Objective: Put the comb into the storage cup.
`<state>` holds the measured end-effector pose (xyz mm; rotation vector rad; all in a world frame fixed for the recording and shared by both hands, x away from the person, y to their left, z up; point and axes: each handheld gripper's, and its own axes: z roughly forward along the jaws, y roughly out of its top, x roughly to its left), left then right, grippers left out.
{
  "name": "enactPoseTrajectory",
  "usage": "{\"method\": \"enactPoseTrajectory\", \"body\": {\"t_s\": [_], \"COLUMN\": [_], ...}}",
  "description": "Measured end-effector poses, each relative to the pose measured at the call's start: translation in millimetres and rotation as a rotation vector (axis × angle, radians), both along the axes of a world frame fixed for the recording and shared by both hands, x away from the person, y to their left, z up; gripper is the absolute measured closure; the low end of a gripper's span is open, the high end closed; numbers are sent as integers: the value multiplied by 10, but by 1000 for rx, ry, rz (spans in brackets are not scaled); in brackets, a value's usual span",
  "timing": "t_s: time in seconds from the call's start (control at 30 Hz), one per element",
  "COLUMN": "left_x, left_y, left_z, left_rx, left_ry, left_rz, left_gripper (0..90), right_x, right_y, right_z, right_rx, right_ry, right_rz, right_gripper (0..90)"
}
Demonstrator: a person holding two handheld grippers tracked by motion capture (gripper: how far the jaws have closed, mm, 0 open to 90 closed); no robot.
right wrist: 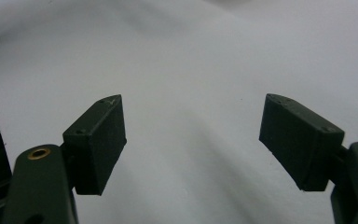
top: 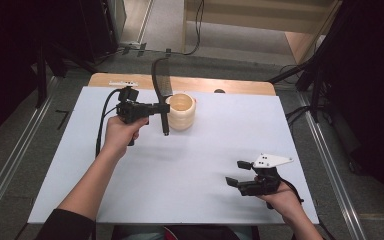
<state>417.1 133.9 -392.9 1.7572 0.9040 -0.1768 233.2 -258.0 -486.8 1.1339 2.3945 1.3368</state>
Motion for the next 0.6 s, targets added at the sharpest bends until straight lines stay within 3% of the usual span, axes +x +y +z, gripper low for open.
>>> {"method": "enactPoseTrajectory", "body": {"t_s": [0.6], "left_x": [171], "left_y": [-102], "left_z": [207], "left_rx": [-4], "left_ry": [-30], "left_rz": [12], "left_gripper": [730], "right_x": [0], "right_y": [15], "right_z": [-4], "right_rx": [3], "right_ry": [7], "right_rz": [11], "right_gripper": [209]}}
